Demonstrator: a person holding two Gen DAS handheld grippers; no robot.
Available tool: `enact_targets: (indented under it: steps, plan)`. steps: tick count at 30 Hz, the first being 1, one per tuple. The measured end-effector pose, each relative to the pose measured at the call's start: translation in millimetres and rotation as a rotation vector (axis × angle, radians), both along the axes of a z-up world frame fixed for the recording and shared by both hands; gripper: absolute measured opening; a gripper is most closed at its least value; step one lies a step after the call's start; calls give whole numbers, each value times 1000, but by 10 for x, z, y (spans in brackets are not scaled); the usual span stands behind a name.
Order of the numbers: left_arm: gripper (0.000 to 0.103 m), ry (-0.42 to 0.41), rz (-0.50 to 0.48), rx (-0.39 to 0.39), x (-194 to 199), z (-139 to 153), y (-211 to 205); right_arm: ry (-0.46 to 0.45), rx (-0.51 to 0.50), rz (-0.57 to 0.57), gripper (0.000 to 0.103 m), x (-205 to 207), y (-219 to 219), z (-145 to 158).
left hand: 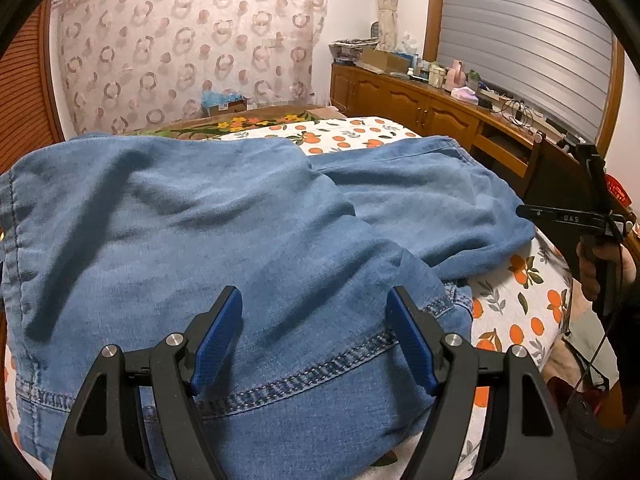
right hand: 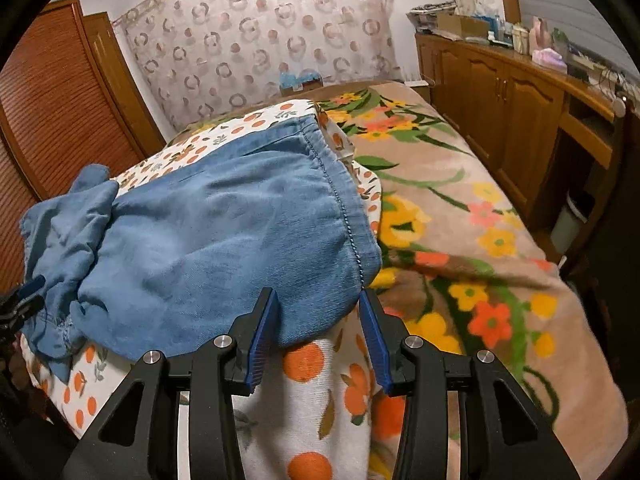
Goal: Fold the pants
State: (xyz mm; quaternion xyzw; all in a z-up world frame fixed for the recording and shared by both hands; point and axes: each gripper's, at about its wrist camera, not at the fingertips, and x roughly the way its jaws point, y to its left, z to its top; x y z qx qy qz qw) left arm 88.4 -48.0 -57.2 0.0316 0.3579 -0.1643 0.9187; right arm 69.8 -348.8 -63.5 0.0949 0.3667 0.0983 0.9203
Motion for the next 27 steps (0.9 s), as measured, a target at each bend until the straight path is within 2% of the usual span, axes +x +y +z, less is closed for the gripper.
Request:
enact_targets:
  steps: [3,8,10,11,13,14,15,19,27]
  plan:
    - [76,3,0,-1,2,-9,8,12,29,-8,48,26,-34,-31]
    - [76,7,0,-3,-6,-27,6,21,85,-20,48,52,-61,-72]
    - [76,5,2,-2,-6,-26,6,26,77,-27,46,46,-59,-80]
    - [76,4,3,-2,-7,-25,6,13,79,-28,34,30,-62,-76]
    - [76,-2,7,-2,-17,-20,26,-11,80,-29,27,-1,-62,-39]
    - [76,-5,8,-4,-21,-14,32,-26,84,-28,15,-17,-66,-5]
    - [76,-8,10,-7,-27,-6,42,-41,88,-21,12,-45,-55,32]
    - [76,-27,26,-21,-62,58,97,-115,58,7,10,-145,26,256]
    - [76,-89,54,-39,-165,344,285,-278,0,138,10,-257,501,987]
